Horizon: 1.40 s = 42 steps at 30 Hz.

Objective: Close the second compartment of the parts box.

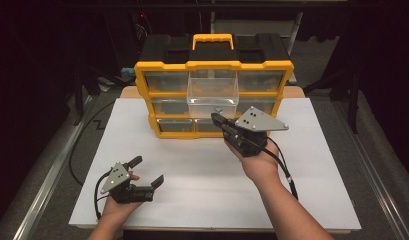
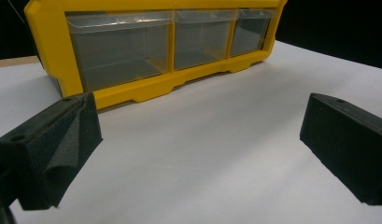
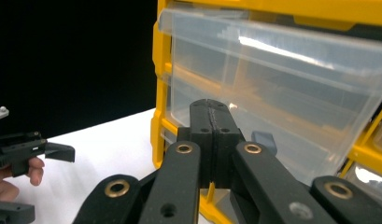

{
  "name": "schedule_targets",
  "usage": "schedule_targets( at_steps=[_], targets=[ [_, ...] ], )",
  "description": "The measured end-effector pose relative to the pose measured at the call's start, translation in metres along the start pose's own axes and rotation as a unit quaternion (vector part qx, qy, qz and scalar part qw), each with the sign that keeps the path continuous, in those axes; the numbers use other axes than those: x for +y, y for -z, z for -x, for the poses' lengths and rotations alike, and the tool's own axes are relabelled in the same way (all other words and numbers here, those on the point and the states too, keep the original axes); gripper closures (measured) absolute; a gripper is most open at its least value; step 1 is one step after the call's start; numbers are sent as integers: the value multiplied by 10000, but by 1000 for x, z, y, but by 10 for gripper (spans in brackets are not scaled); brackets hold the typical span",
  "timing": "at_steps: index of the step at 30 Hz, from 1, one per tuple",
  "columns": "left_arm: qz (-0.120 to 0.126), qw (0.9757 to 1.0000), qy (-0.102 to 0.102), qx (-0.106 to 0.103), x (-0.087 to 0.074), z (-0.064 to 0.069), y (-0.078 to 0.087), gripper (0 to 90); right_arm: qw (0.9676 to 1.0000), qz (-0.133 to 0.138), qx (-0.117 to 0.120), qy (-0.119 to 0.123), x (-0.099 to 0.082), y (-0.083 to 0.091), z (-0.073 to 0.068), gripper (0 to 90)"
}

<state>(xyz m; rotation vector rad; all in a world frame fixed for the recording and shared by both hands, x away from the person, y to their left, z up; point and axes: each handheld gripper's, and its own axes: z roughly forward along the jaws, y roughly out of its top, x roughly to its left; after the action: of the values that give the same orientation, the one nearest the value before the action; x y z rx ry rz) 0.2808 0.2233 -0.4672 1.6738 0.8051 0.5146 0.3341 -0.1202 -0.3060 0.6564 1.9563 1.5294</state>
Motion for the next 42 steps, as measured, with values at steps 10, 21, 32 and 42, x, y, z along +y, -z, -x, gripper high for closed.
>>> schedule_targets(
  at_steps=[10,21,32,42],
  targets=[
    [33,10000,10,-11,0,-1,1,3,9999,103,-87,35,13,-3,2,900],
    [52,10000,16,-14,0,0,1,3,9998,111,-157,38,19,-6,6,900],
    [48,10000,14,-21,0,0,1,2,9997,91,-222,50,23,-11,11,900],
    [49,10000,20,-23,0,0,1,2,9996,74,-270,65,23,-17,15,900]
  ],
)
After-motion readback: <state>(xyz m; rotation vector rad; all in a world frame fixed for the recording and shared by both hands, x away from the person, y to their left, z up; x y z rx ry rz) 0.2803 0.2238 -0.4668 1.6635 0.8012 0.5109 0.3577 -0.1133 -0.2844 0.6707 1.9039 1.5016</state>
